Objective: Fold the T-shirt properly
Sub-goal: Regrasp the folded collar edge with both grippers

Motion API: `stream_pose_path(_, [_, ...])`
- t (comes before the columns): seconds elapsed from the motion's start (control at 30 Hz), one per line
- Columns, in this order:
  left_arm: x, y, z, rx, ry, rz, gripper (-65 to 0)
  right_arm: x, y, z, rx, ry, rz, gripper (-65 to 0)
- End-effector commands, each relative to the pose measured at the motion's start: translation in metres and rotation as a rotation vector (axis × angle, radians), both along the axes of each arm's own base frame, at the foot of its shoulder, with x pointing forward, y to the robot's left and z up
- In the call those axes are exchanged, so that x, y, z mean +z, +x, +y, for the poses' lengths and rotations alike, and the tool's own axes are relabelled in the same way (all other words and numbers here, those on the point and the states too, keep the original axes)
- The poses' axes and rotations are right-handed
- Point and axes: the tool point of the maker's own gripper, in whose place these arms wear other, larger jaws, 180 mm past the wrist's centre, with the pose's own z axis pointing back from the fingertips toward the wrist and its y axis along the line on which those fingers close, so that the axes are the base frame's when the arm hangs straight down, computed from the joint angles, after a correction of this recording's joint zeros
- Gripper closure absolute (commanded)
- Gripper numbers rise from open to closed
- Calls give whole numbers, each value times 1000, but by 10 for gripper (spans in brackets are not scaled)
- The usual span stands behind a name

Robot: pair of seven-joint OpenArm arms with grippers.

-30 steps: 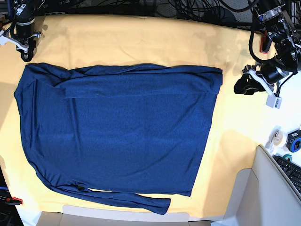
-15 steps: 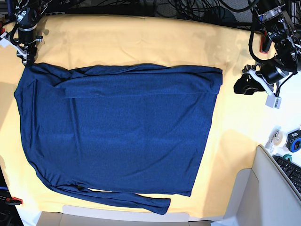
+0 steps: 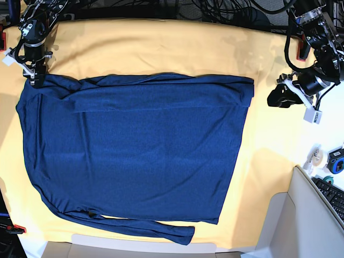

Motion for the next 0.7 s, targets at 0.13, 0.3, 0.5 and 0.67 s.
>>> stream_pose_path(0.13, [7,-5,12,-21,51,6,-233,-13,4,17,56,48,32,-96])
stream_pose_path(0.3, [3,-9,13,-19,50,20,-256,-13,20,34,144,44,34,0])
stream_pose_path(0.5, [-19,-22,10,-35,15,88,-257,-11,26,37,152,46,24,-2])
stream_pose_path(0.67, [-58,-39,11,-35,-58,192,-255,-11,26,38,151,47,24,-2])
